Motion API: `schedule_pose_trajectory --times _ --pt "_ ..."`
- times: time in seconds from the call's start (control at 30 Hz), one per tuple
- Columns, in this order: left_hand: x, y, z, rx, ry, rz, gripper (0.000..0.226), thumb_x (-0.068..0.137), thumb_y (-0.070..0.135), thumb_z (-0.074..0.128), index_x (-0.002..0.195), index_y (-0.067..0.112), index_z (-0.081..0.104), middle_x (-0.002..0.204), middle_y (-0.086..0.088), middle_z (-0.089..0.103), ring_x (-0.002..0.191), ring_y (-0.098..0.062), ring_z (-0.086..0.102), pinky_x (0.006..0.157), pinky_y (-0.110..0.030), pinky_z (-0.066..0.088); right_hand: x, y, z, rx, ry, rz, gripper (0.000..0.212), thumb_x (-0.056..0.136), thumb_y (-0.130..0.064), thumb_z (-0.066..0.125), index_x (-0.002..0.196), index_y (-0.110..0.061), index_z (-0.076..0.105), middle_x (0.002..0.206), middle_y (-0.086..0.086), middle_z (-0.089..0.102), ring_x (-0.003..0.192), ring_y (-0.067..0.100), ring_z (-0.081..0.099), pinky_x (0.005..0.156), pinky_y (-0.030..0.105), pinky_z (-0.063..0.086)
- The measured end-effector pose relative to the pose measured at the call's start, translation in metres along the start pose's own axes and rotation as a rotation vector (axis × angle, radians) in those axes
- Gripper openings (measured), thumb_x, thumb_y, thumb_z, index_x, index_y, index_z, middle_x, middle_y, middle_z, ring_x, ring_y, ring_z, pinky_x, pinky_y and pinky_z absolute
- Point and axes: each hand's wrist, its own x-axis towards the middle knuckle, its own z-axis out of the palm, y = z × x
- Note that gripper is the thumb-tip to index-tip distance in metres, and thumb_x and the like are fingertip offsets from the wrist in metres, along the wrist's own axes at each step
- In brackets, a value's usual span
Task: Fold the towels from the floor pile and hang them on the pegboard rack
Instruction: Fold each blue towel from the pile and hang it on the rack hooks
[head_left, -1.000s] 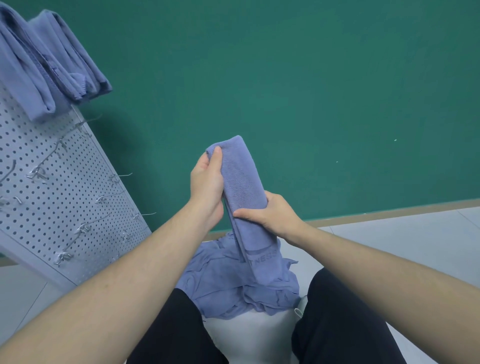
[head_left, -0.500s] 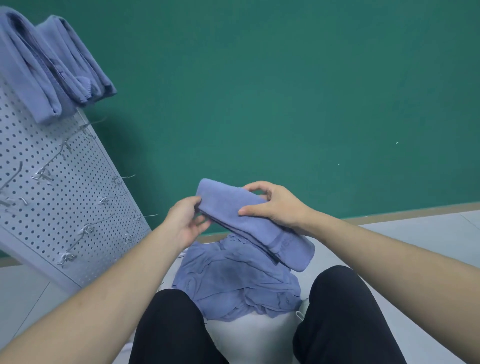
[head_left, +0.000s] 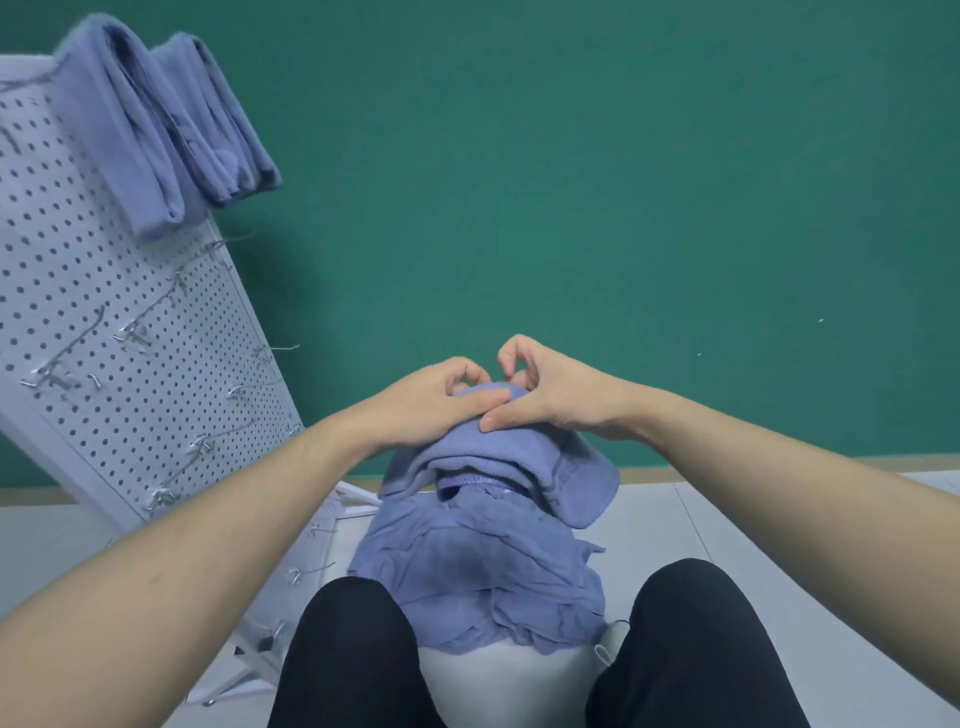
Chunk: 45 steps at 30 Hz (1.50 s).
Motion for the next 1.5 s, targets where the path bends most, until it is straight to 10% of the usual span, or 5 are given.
schedule_pose_trajectory --times 0.3,0.67,1.0,1.13,1.5 --pt "-0.026 -0.007 -0.045 0.042 0.128 0.028 0.033 0.085 0.049 0.072 0.079 0.018 0.063 0.071 0.008 0.06 0.065 -0.009 0.048 0.065 -0.029 0.04 0.022 -0.037 0.019 -0.261 -0.113 0.119 0.04 0.08 -0.057 0.076 0.099 -0.021 0.072 0.096 0.0 0.075 0.081 0.009 0.065 0.08 0.032 0.053" --pt "-0.068 -0.018 -0.125 -0.564 0.074 -0.015 0.024 0.072 0.027 0.068 0.092 0.018 0.059 0.085 -0.004 0.061 0.077 -0.015 0.055 0.066 -0.03 0.041 0.082 -0.111 0.047 0.494 -0.125 -0.044 0.019 0.08 -0.022 0.073 0.085 -0.018 0.056 0.071 -0.001 0.064 0.059 0.01 0.057 0.054 0.021 0.048" --pt "-0.085 -0.012 -0.205 -0.863 0.433 0.016 0.026 0.081 0.024 0.063 0.104 0.013 0.06 0.105 -0.013 0.068 0.098 -0.025 0.063 0.09 -0.039 0.05 0.14 -0.177 0.071 0.135 0.133 -0.462 0.005 0.098 -0.021 0.064 0.101 -0.019 0.067 0.097 -0.01 0.07 0.086 -0.001 0.063 0.083 0.017 0.046" --pt "-0.084 -0.006 -0.235 -0.999 0.449 0.05 0.063 0.09 0.026 0.058 0.141 -0.007 0.044 0.141 -0.031 0.051 0.131 -0.046 0.05 0.113 -0.053 0.038 0.155 -0.192 0.073 0.037 0.029 -0.58 0.038 0.092 -0.027 0.07 0.128 -0.027 0.06 0.126 -0.015 0.064 0.115 -0.001 0.06 0.095 0.019 0.049" --pt "-0.061 -0.004 -0.279 -1.168 0.615 0.182 0.037 0.091 0.022 0.056 0.122 0.002 0.063 0.119 -0.021 0.068 0.106 -0.035 0.063 0.101 -0.051 0.051 0.205 -0.25 0.066 -0.315 -0.017 -0.632 0.082 0.074 -0.019 0.064 0.144 -0.048 0.034 0.138 -0.025 0.051 0.115 0.01 0.06 0.099 0.028 0.048"
